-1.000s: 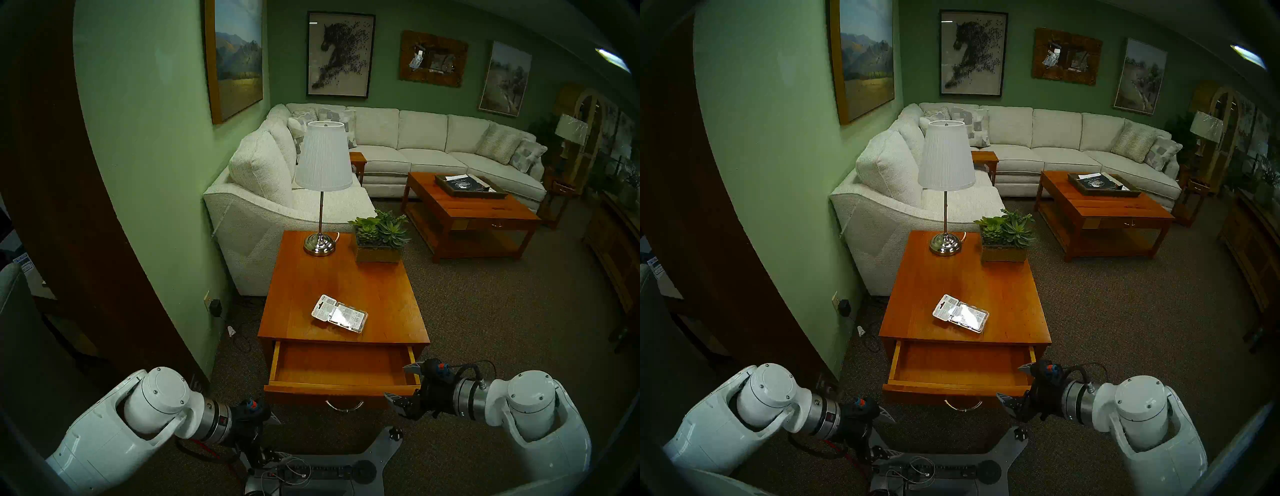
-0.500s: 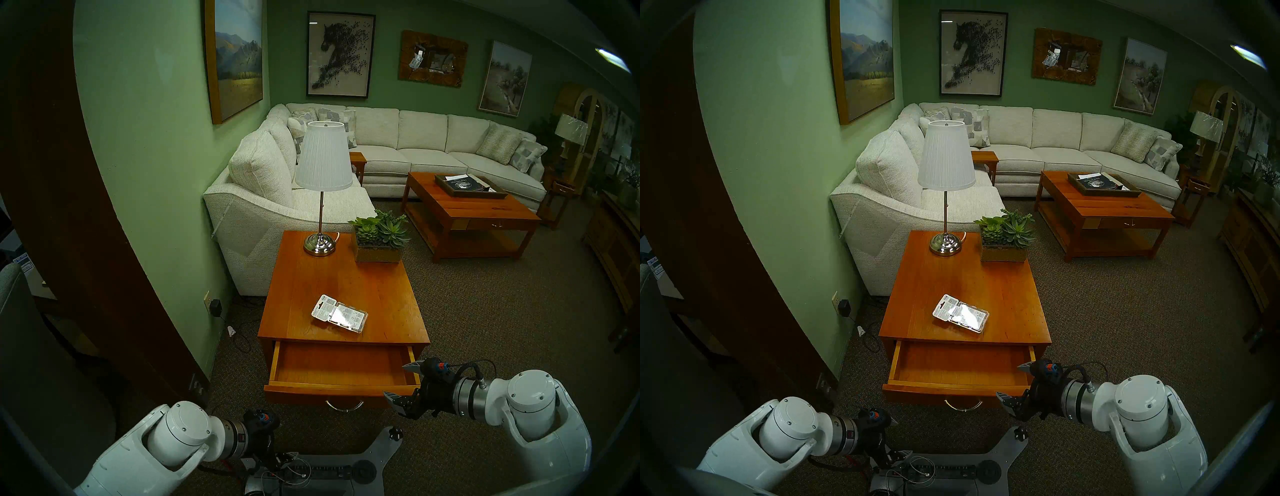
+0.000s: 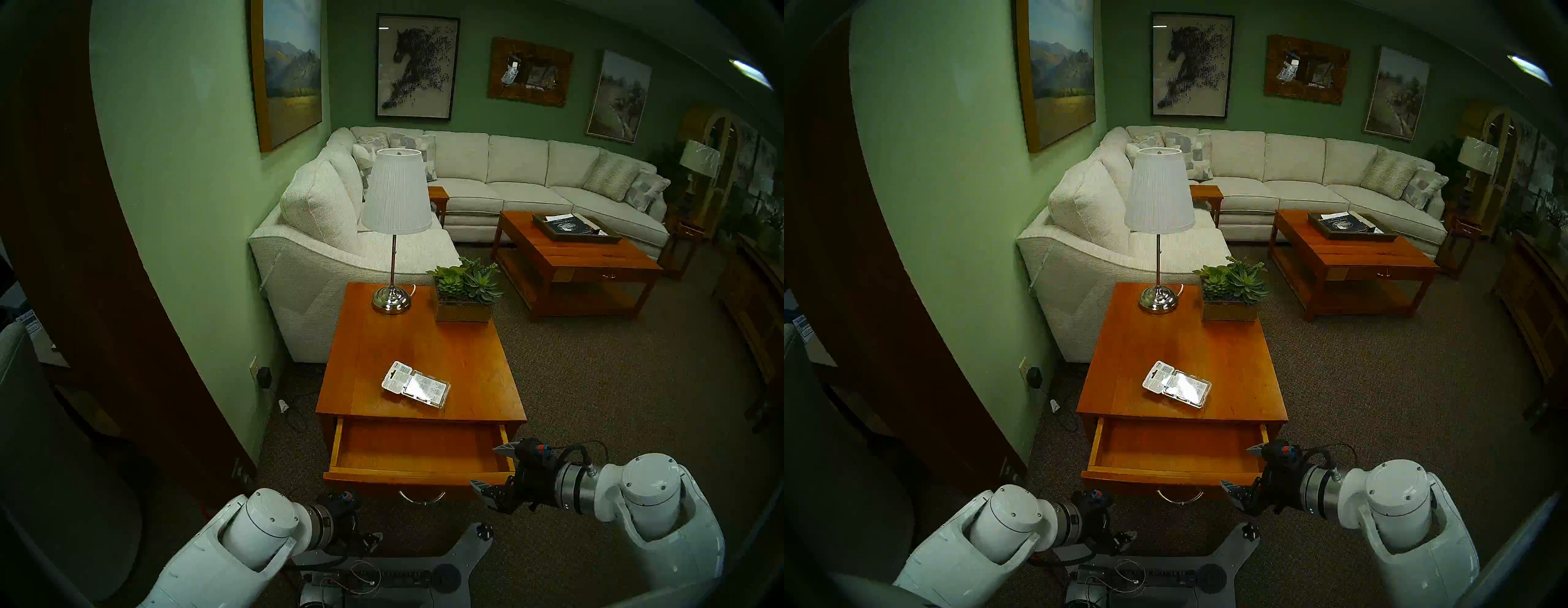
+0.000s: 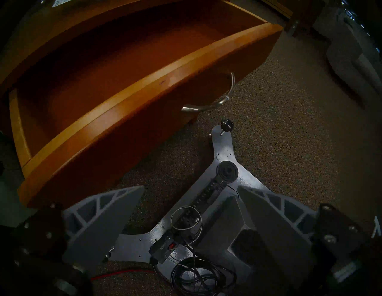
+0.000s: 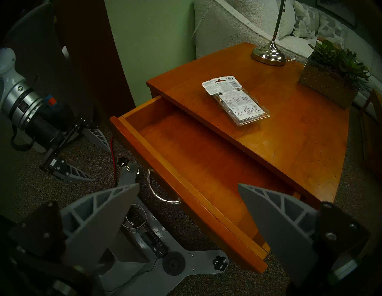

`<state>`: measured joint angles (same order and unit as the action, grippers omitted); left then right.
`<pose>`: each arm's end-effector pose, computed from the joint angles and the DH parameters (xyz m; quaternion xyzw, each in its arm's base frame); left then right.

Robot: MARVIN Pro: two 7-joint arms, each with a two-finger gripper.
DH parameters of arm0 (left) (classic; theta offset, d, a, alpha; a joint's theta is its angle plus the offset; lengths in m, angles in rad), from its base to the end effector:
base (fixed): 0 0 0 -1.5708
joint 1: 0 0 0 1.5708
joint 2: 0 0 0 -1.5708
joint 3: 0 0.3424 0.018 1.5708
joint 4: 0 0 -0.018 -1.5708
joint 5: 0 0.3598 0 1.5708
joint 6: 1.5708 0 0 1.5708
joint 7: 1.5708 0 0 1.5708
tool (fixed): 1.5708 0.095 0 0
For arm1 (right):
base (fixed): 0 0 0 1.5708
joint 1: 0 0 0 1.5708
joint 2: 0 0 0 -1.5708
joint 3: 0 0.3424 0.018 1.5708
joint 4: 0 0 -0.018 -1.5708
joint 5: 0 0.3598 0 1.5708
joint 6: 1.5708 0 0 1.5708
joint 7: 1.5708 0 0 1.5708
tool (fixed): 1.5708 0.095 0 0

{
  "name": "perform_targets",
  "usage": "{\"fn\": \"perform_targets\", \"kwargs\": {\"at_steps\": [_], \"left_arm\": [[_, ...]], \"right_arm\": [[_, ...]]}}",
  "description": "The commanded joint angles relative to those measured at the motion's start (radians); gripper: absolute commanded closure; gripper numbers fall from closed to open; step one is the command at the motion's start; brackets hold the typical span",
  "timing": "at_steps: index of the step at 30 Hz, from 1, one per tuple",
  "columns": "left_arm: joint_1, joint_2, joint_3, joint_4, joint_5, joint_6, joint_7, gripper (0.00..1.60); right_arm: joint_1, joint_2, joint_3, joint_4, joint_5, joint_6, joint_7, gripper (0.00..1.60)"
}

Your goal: Open the drawer, take out the contents and close the drawer

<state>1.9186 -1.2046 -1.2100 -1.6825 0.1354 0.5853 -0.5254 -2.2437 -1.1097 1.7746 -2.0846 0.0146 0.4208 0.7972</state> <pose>0.2435 -0.0545 -0.5248 0.8827 -0.3657 0.2447 0.1649 0.2286 -0.0911 -0.3730 -0.8443 -0.3401 -0.3793 0.1663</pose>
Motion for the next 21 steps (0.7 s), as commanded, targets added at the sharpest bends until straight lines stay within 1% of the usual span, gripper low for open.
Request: {"fn": "perform_targets", "kwargs": {"at_steps": [1,7,11,17,20,21], "left_arm": [[-0.098,-0.101,0.013,0.032,0.002,0.013,0.044,0.00],[-0.138,-0.147,0.030,0.083,0.015,0.006,0.088,0.00],[-0.155,-0.156,0.054,0.106,0.041,-0.029,0.120,0.00],[-0.176,-0.173,0.068,0.122,0.052,-0.046,0.143,0.00],[-0.197,-0.182,0.072,0.140,0.059,-0.060,0.155,0.00],[-0.219,-0.190,0.069,0.155,0.062,-0.066,0.163,0.00]], "right_arm": [[0.004,-0.001,0.004,-0.028,0.002,-0.002,-0.001,0.00],[0.004,-0.001,0.004,-0.028,0.002,-0.002,-0.002,0.00],[0.004,-0.001,0.004,-0.028,0.002,-0.002,-0.002,0.00],[0.004,-0.001,0.004,-0.028,0.002,-0.002,-0.002,0.00],[0.004,-0.001,0.004,-0.028,0.002,-0.002,-0.002,0.00],[0.004,-0.001,0.004,-0.028,0.003,-0.002,-0.002,0.00]]}}
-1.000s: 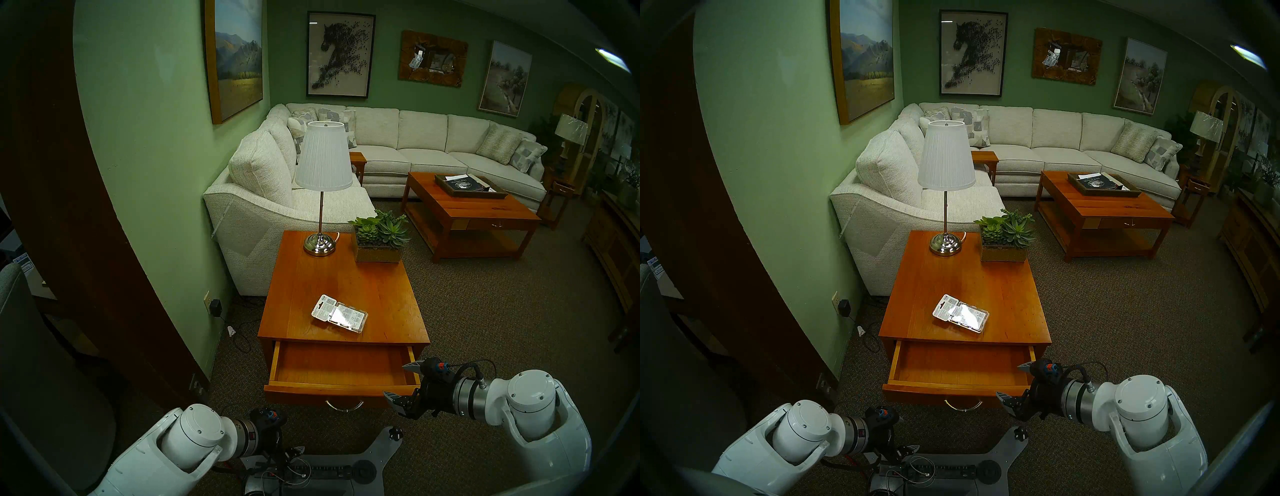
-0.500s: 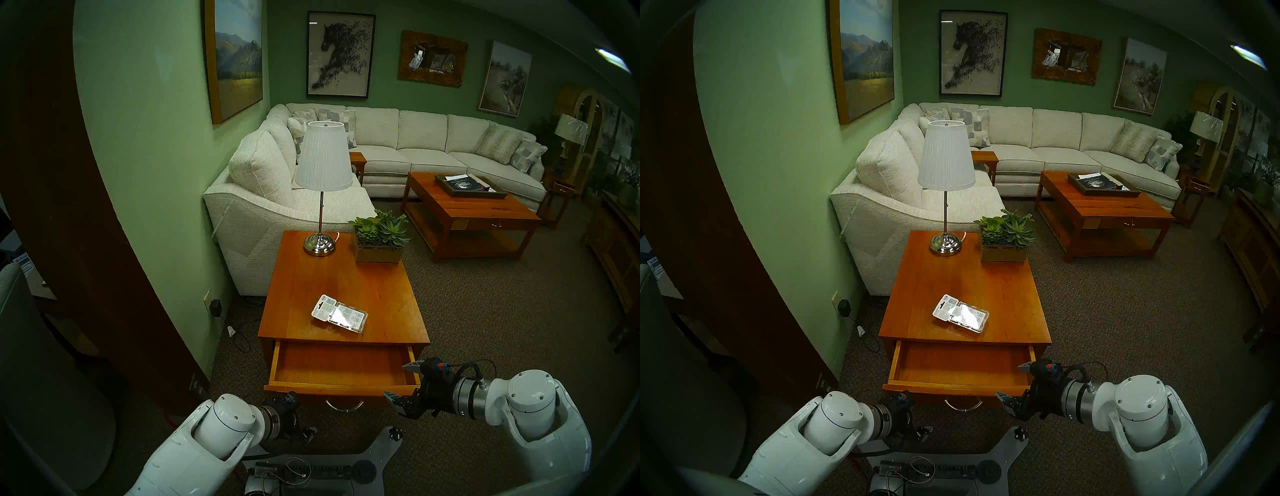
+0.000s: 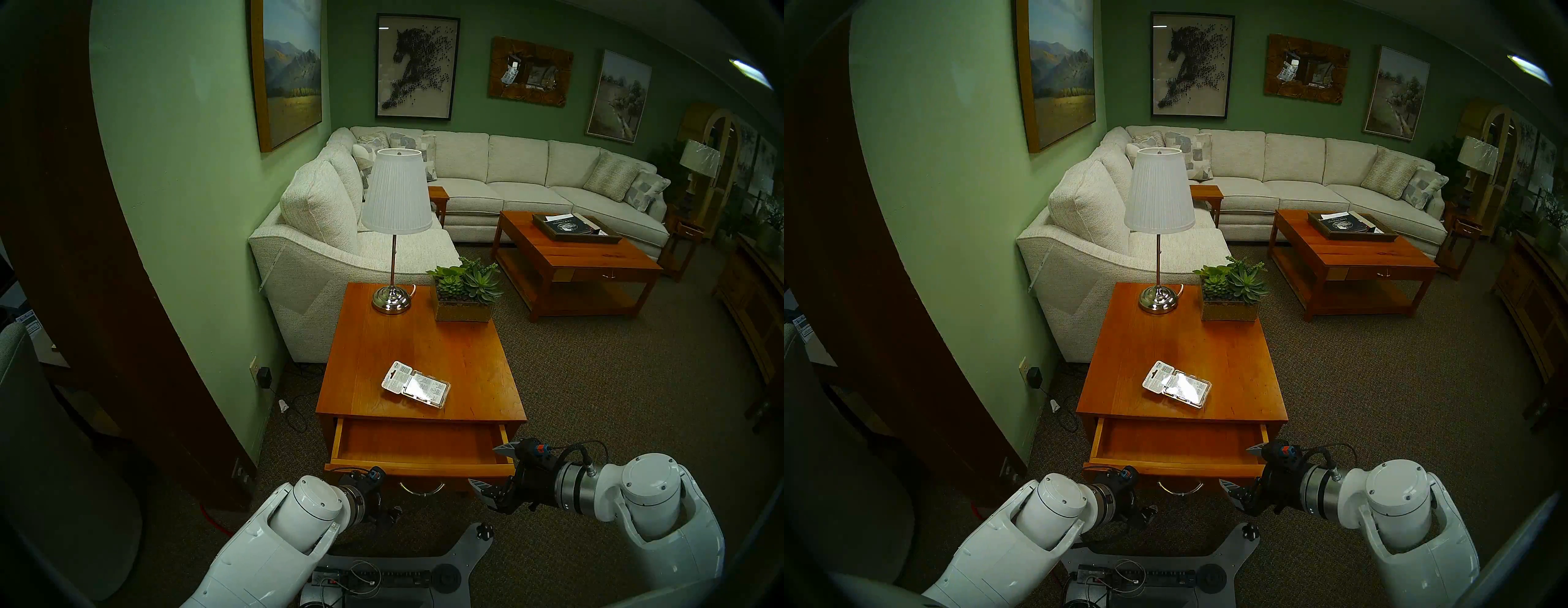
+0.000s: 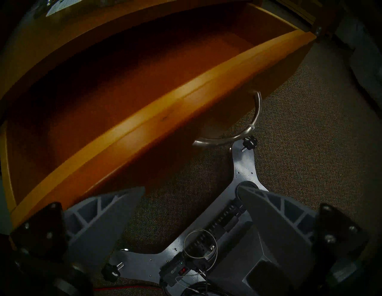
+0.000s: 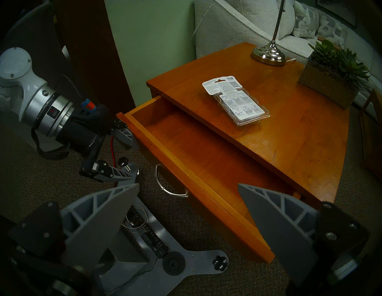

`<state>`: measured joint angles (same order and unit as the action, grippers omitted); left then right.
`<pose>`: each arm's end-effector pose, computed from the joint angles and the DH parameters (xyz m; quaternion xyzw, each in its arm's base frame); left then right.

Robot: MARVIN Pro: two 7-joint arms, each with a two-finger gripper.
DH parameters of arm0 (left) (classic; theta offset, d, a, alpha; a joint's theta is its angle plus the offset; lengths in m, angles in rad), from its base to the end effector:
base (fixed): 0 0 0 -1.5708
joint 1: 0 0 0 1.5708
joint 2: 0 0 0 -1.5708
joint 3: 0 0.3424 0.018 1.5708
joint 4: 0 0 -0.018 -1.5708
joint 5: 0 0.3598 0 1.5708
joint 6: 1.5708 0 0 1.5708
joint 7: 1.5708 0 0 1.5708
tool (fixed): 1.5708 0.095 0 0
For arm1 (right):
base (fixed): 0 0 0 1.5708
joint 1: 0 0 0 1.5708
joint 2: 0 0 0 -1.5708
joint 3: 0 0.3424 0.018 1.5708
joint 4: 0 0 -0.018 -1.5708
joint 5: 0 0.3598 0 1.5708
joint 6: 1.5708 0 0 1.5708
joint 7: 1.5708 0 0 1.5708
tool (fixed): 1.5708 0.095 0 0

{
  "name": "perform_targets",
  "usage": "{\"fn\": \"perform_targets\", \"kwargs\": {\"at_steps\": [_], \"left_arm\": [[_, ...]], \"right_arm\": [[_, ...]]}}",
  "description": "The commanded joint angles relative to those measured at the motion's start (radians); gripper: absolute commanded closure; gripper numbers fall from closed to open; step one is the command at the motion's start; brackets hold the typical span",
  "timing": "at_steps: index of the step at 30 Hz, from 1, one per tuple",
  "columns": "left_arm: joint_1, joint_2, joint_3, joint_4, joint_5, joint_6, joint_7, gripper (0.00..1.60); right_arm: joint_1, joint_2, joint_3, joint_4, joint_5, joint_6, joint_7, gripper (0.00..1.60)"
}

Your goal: Open the drawer, take out the contents and close the drawer

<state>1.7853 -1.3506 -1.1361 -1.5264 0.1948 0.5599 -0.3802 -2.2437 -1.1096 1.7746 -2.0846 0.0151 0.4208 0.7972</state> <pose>0.2877 -0.1127 -0.5420 0.8815 -0.3549 0.2856 0.1243 0.2286 -0.0911 -0.3730 -0.8443 -0.3400 -0.3794 0.1665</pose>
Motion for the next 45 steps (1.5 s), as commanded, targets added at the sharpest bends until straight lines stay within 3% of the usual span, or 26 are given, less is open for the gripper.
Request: {"fn": "perform_targets", "kwargs": {"at_steps": [1,21,29,35,42,45], "left_arm": [[-0.086,-0.044,-0.005,-0.001,0.002,-0.040,0.017,0.00],[-0.246,-0.124,-0.101,0.189,0.061,-0.116,0.059,0.00],[-0.292,-0.134,-0.156,0.236,0.063,-0.152,0.057,0.00],[-0.349,-0.139,-0.172,0.329,0.039,-0.203,0.043,0.00],[-0.346,-0.134,-0.199,0.370,0.013,-0.254,0.024,0.00],[-0.300,-0.119,-0.199,0.309,-0.015,-0.245,-0.039,0.00]], "right_arm": [[0.004,-0.001,0.004,-0.027,0.002,-0.002,-0.001,0.00],[0.007,0.000,0.003,-0.022,0.003,-0.003,0.000,0.00],[0.007,0.000,0.003,-0.022,0.003,-0.003,0.000,0.00],[0.006,0.000,0.004,-0.025,0.003,-0.003,-0.001,0.00],[0.004,0.000,0.004,-0.028,0.003,-0.002,-0.002,0.00],[0.004,-0.001,0.005,-0.029,0.002,-0.001,-0.002,0.00]]}}
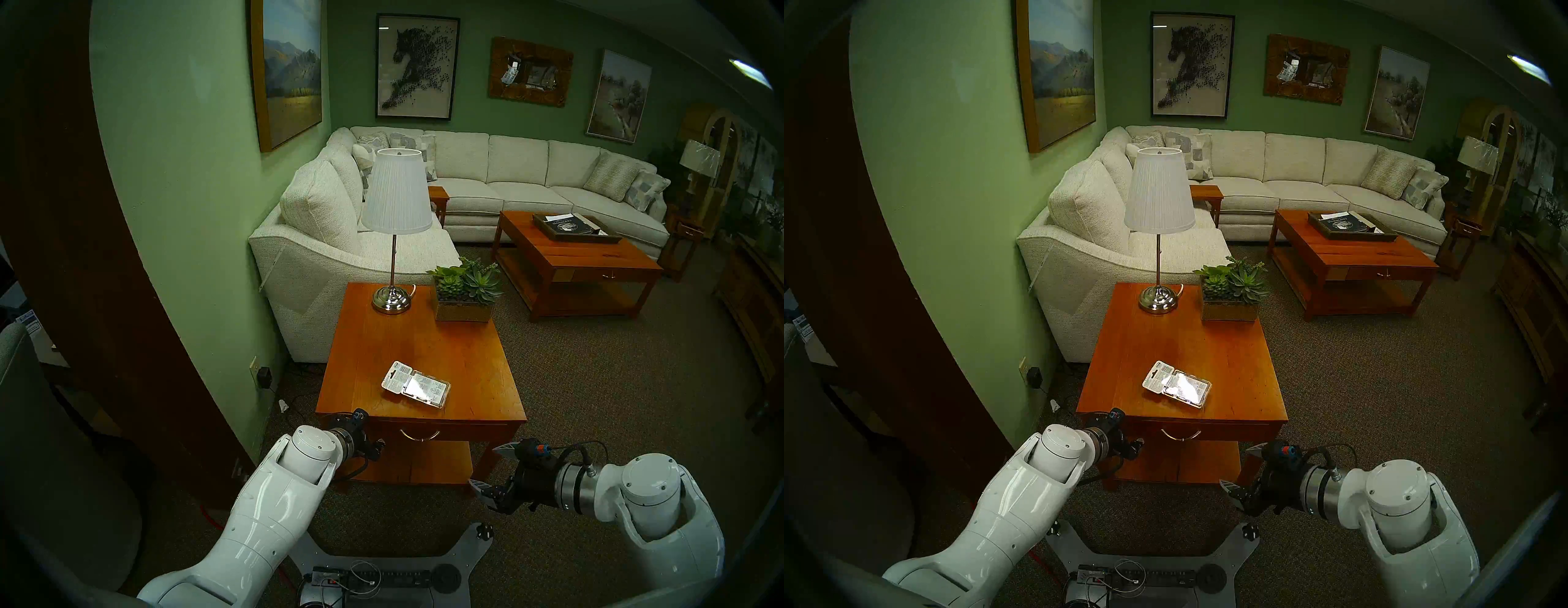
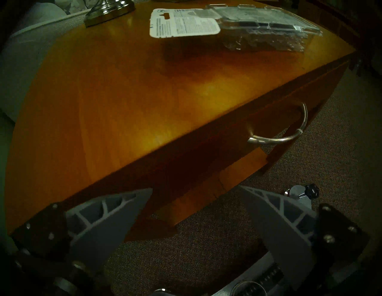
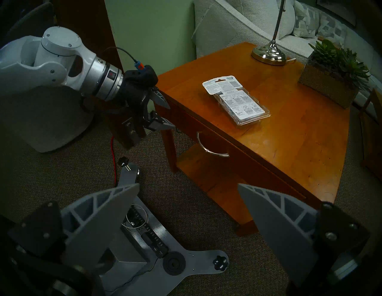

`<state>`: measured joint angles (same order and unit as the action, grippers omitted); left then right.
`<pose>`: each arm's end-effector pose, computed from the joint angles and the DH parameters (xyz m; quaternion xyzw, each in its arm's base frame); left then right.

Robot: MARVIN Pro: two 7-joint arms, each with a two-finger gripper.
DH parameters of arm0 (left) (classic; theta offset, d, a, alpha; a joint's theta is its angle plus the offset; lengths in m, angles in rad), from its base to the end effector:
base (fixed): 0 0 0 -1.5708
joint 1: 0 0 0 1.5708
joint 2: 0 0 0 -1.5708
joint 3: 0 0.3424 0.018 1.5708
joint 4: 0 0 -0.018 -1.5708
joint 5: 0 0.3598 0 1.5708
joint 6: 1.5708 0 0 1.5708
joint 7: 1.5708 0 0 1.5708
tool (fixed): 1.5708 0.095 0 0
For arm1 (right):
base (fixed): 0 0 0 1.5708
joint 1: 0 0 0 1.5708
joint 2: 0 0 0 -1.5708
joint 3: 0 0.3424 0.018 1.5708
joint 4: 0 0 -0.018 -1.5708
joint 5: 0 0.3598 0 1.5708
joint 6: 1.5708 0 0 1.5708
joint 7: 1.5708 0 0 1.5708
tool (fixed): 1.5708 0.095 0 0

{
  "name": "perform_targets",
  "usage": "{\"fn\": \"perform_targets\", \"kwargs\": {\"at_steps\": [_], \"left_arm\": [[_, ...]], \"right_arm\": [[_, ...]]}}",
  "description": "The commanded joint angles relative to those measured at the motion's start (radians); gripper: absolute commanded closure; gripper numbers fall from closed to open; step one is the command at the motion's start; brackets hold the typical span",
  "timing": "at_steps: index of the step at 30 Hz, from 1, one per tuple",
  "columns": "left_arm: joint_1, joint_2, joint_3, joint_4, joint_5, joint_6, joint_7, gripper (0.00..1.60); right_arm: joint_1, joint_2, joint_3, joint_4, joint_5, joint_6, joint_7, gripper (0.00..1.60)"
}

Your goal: Open the drawer, take out the contents and close the drawer

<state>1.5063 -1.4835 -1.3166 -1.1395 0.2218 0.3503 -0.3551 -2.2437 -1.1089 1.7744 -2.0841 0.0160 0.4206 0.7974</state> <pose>0.4156 -0.0739 -0.5609 0.8839 -0.2803 0.3645 0.0854 0.2285 -0.0912 -0.3731 -0.8442 -0.3401 -0.3792 0.1669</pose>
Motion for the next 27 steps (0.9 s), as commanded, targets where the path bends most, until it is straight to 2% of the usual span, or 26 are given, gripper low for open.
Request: {"fn": "perform_targets", "kwargs": {"at_steps": [1,5,8,14,21,27], "left_arm": [[0.003,0.023,-0.014,-0.110,-0.051,-0.035,-0.094,0.00],[0.039,0.031,-0.006,-0.131,-0.090,-0.047,-0.163,0.00],[0.079,0.048,-0.004,-0.179,-0.107,-0.044,-0.227,0.00],[0.159,0.085,0.004,-0.241,-0.128,-0.050,-0.301,0.00],[0.220,0.135,-0.021,-0.326,-0.148,-0.070,-0.344,0.00],[0.256,0.180,-0.072,-0.404,-0.169,-0.091,-0.368,0.00]], "right_arm": [[0.004,-0.001,0.005,-0.029,0.002,-0.001,-0.002,0.00],[0.006,-0.001,0.004,-0.026,0.002,-0.003,-0.001,0.00],[0.007,0.000,0.003,-0.023,0.002,-0.003,-0.001,0.00],[0.009,0.000,0.001,-0.017,0.003,-0.004,0.000,0.00],[0.010,0.001,0.001,-0.012,0.003,-0.004,0.000,0.00],[0.010,0.001,0.000,-0.007,0.003,-0.004,0.000,0.00]]}}
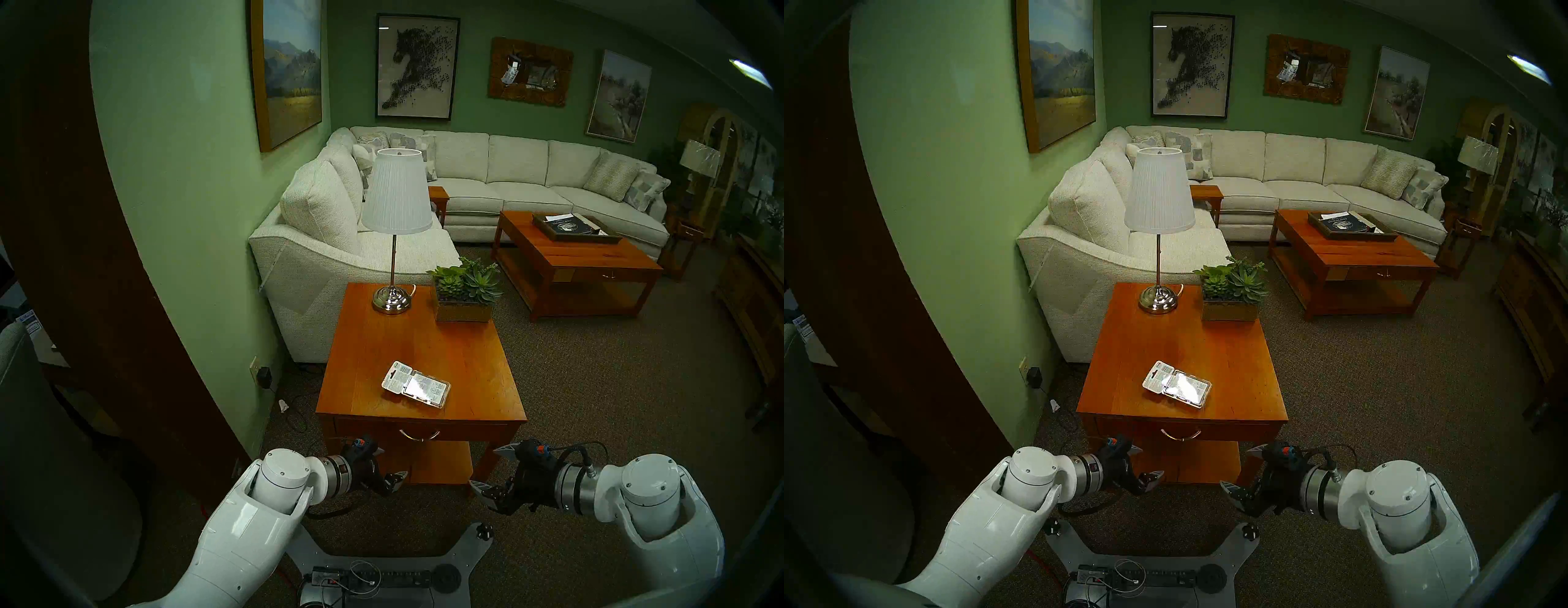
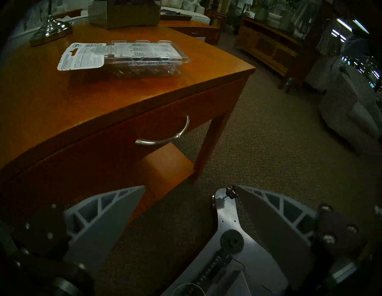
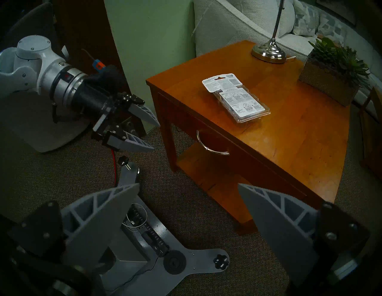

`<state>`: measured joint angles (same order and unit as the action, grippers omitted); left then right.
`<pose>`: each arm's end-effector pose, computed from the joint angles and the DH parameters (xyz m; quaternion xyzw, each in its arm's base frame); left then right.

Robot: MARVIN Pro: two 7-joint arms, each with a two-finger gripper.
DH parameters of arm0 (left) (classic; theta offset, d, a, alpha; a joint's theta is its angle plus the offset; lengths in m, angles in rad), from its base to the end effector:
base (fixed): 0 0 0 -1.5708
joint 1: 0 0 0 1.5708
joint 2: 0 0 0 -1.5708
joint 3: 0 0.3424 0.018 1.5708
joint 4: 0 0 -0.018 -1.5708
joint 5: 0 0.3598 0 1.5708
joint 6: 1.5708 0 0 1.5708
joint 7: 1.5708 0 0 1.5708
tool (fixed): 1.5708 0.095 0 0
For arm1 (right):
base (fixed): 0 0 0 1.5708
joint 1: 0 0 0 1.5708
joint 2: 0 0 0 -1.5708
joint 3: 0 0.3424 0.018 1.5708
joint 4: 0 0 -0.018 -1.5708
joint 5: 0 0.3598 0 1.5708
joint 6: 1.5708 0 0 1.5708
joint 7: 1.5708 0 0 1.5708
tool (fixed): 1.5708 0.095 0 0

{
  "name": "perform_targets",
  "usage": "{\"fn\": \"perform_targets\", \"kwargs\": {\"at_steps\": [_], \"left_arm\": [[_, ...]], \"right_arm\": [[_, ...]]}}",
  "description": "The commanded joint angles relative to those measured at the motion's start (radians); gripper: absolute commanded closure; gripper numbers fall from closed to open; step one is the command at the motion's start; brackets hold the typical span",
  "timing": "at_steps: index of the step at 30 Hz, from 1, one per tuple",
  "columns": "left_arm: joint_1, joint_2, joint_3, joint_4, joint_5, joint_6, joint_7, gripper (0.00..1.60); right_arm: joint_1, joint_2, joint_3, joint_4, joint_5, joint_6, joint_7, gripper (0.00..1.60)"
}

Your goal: Open the drawer, take out the contents and close the drawer

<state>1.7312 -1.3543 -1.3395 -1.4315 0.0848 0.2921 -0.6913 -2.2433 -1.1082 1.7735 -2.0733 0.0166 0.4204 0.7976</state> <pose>0.3323 -0.0579 -0.5290 0.8339 -0.3291 0.3642 0.2523 0.2278 -0.0931 -0.3770 -0.8467 -0.3378 -0.3755 0.1675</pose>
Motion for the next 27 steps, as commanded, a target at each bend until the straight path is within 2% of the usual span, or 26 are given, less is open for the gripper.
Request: {"fn": "perform_targets", "kwargs": {"at_steps": [1,10,15,22,27], "left_arm": [[0.031,0.056,-0.056,-0.106,-0.034,-0.035,-0.034,0.00],[0.114,0.121,-0.130,-0.204,-0.055,-0.044,-0.066,0.00],[0.200,0.154,-0.167,-0.287,-0.078,-0.047,-0.107,0.00],[0.271,0.161,-0.188,-0.344,-0.101,-0.056,-0.133,0.00],[0.334,0.169,-0.220,-0.416,-0.119,-0.061,-0.143,0.00]], "right_arm": [[0.010,0.000,0.001,-0.017,0.002,-0.004,0.000,0.00],[0.011,0.001,0.001,-0.015,0.003,-0.005,0.000,0.00],[0.012,0.001,0.000,-0.016,0.003,-0.006,0.001,0.00],[0.012,0.001,0.001,-0.019,0.004,-0.006,0.001,0.00],[0.011,0.001,0.001,-0.022,0.004,-0.006,0.001,0.00]]}}
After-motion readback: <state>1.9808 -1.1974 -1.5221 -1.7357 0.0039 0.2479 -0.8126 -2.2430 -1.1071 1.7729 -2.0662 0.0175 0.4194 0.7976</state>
